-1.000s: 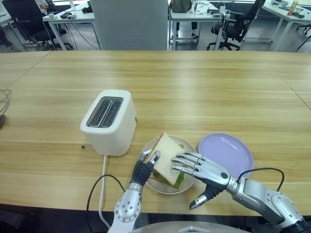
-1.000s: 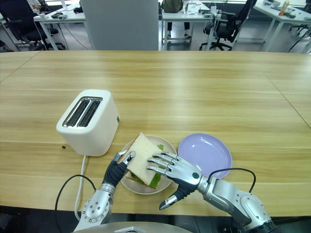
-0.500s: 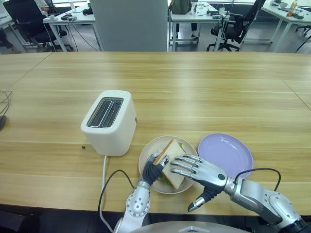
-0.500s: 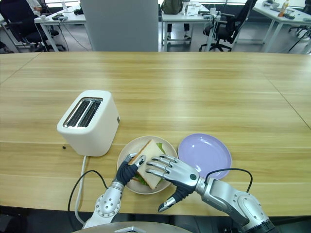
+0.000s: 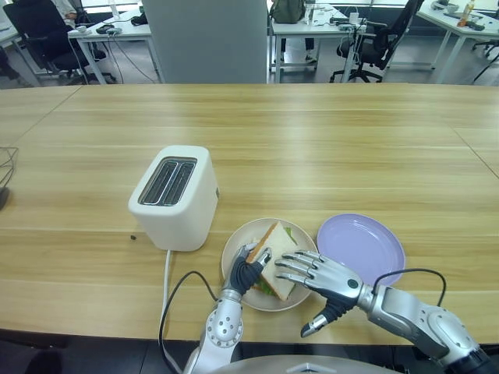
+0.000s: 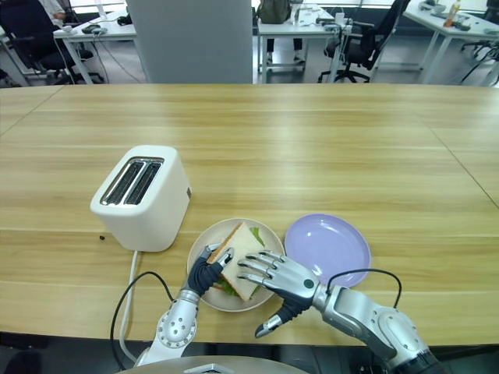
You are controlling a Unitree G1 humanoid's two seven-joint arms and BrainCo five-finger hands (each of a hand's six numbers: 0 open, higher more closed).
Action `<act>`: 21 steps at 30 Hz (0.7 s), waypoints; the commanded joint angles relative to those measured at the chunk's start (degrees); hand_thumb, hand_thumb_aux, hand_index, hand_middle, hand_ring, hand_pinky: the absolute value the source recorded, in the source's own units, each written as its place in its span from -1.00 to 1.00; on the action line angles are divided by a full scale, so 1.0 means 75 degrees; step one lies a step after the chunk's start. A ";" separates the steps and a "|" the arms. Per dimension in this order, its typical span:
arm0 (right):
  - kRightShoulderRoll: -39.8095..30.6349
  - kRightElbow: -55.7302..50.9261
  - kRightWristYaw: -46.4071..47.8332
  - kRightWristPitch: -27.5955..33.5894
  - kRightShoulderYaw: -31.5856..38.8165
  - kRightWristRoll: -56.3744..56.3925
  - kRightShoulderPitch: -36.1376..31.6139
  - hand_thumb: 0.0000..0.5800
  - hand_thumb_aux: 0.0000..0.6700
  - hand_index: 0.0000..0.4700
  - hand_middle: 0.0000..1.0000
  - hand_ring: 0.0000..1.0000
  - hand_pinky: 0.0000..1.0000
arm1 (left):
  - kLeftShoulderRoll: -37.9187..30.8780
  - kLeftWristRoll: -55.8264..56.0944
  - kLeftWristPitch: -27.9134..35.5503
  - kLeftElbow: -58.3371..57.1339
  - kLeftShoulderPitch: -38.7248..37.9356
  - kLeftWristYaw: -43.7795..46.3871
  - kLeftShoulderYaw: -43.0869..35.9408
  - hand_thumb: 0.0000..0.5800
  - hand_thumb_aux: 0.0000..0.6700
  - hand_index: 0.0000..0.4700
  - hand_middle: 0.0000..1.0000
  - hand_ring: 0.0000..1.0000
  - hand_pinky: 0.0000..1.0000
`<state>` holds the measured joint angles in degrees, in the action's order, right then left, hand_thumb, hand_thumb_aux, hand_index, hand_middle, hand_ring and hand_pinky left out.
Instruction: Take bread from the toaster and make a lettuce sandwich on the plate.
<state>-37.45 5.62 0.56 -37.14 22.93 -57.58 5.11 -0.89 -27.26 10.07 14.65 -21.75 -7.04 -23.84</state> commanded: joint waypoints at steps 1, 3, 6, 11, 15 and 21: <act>0.0086 -0.1097 0.0563 0.0294 0.0621 -0.0479 -0.0260 -1.00 -1.00 -1.00 -1.00 -1.00 -1.00 | 0.0029 -0.0724 -0.0049 -0.0017 0.0129 0.0022 -0.0992 1.00 1.00 0.96 1.00 1.00 1.00; 0.0180 -0.1364 0.0597 0.0348 0.0855 -0.0560 -0.0459 -1.00 -1.00 -1.00 -1.00 -1.00 -1.00 | -0.0042 -0.1178 0.0031 -0.0093 0.0217 -0.0004 -0.1114 0.91 0.57 0.54 1.00 1.00 1.00; 0.0292 -0.1615 0.0725 0.0416 0.1117 -0.0580 -0.0686 -1.00 -1.00 -1.00 -1.00 -1.00 -1.00 | -0.0210 -0.2042 0.0194 -0.0207 0.0385 -0.0037 -0.1294 -0.05 -0.45 -0.46 -0.02 -0.02 -0.02; 0.0300 -0.1776 0.1143 0.0539 0.1398 -0.0506 -0.0884 -1.00 -1.00 -1.00 -1.00 -1.00 -1.00 | -0.0801 -0.4046 0.0572 -0.0075 0.0699 -0.0178 -0.1517 -1.00 -1.00 -1.00 -1.00 -1.00 -1.00; 0.0236 -0.1858 0.1382 0.0611 0.1521 -0.0461 -0.0935 -1.00 -1.00 -1.00 -1.00 -1.00 -1.00 | -0.1337 -0.5185 0.0780 0.0515 0.0773 -0.0088 -0.1248 -1.00 -1.00 -1.00 -1.00 -1.00 -1.00; 0.0155 -0.1910 0.1630 0.0710 0.1703 -0.0392 -0.0998 -1.00 -1.00 -1.00 -1.00 -1.00 -1.00 | -0.2262 -0.5551 0.0737 0.2103 0.0545 0.0449 -0.0107 -1.00 -1.00 -1.00 -1.00 -1.00 -1.00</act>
<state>-35.07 -2.76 6.36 -32.15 30.46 -57.53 -4.60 -16.81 -68.51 16.25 27.14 -17.10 -5.78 -26.76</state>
